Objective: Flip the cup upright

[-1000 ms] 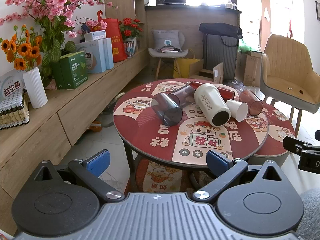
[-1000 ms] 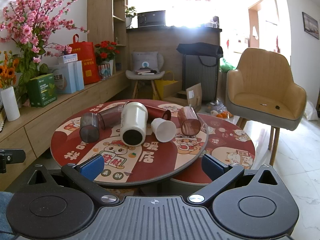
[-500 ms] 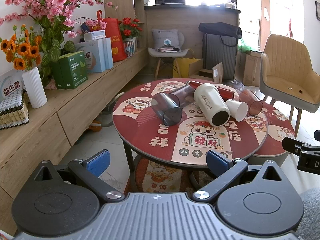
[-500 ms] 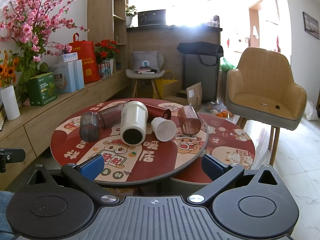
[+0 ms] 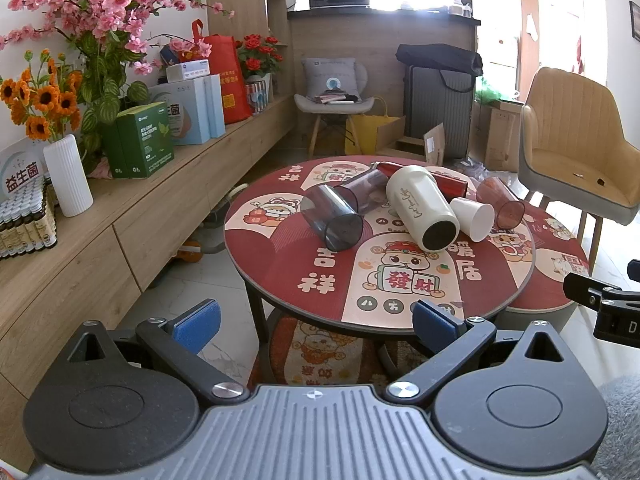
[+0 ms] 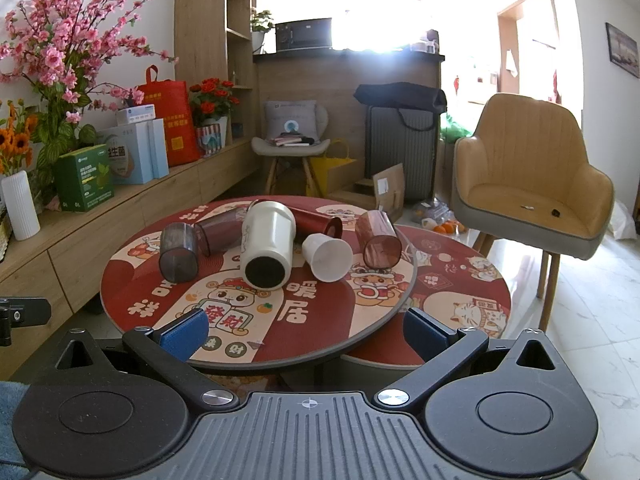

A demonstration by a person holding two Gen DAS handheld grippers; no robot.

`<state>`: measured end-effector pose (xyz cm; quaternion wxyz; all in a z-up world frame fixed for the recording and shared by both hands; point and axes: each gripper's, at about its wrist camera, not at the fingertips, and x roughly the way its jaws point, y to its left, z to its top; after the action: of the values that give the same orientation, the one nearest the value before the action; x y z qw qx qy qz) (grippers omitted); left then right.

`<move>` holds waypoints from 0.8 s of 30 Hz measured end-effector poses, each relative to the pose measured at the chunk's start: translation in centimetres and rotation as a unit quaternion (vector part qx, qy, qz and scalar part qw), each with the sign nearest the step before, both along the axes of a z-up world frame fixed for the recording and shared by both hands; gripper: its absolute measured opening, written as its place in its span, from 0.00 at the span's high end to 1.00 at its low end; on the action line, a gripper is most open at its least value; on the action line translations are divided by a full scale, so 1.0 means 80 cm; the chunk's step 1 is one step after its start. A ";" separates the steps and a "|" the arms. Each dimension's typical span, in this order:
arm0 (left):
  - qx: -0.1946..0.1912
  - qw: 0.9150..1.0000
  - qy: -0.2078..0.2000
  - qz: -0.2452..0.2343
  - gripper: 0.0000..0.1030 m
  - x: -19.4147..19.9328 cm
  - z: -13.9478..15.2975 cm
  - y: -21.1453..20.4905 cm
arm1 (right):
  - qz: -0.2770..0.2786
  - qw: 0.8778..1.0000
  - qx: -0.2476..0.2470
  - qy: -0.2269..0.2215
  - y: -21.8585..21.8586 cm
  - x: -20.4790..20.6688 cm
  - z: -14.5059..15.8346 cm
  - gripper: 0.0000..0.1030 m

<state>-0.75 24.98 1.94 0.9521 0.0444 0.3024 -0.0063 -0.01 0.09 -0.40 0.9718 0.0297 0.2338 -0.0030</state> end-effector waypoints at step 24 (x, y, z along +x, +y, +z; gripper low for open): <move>-0.002 1.000 0.003 0.001 0.00 -0.003 -0.003 -0.003 | 0.000 1.000 0.001 0.001 -0.001 0.000 -0.002 0.00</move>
<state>-1.02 24.72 1.69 0.9513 0.0418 0.3054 -0.0060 -0.04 0.03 -0.58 0.9715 0.0301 0.2352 -0.0027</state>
